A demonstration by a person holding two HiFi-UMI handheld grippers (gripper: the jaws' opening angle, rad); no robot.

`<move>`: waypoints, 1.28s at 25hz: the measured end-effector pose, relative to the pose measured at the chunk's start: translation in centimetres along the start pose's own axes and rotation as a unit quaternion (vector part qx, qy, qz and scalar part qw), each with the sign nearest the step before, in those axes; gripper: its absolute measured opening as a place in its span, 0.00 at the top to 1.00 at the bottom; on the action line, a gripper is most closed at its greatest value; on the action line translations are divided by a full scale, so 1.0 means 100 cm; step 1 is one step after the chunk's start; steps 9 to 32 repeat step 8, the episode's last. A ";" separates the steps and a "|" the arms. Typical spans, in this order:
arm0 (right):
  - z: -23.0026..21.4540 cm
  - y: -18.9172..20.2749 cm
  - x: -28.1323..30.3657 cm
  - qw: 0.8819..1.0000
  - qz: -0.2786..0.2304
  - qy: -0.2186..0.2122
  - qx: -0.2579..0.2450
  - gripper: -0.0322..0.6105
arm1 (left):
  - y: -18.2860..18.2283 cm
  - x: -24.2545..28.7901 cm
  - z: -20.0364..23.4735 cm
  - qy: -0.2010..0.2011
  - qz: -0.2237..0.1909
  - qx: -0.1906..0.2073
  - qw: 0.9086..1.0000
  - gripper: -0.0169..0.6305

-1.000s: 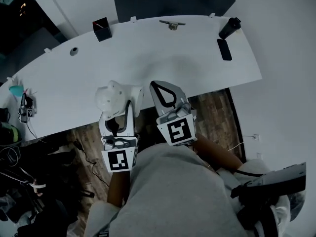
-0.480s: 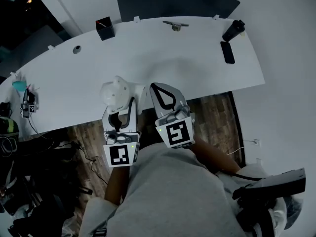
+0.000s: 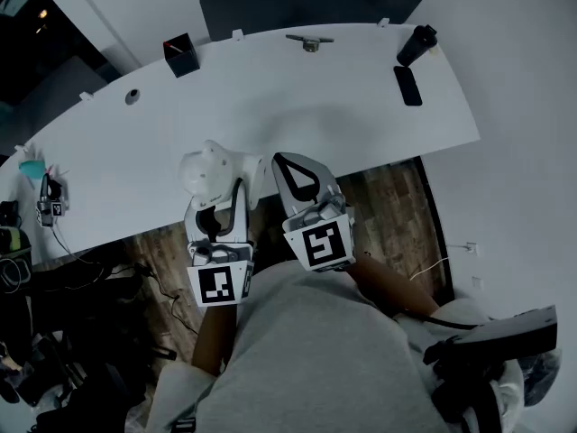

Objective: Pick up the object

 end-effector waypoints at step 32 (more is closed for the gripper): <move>0.001 0.000 -0.005 1.000 -0.001 0.005 -0.004 0.95 | -0.002 0.002 -0.008 0.013 -0.002 0.004 1.000 0.73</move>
Point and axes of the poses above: the fingertips, and each gripper's own axes: x forward along the fingers, z to its left, y out of its underside, the point moved 1 cm from there along -x, backward along the fingers, and after that the axes turned 5 degrees about x, right-handed, at the moved point
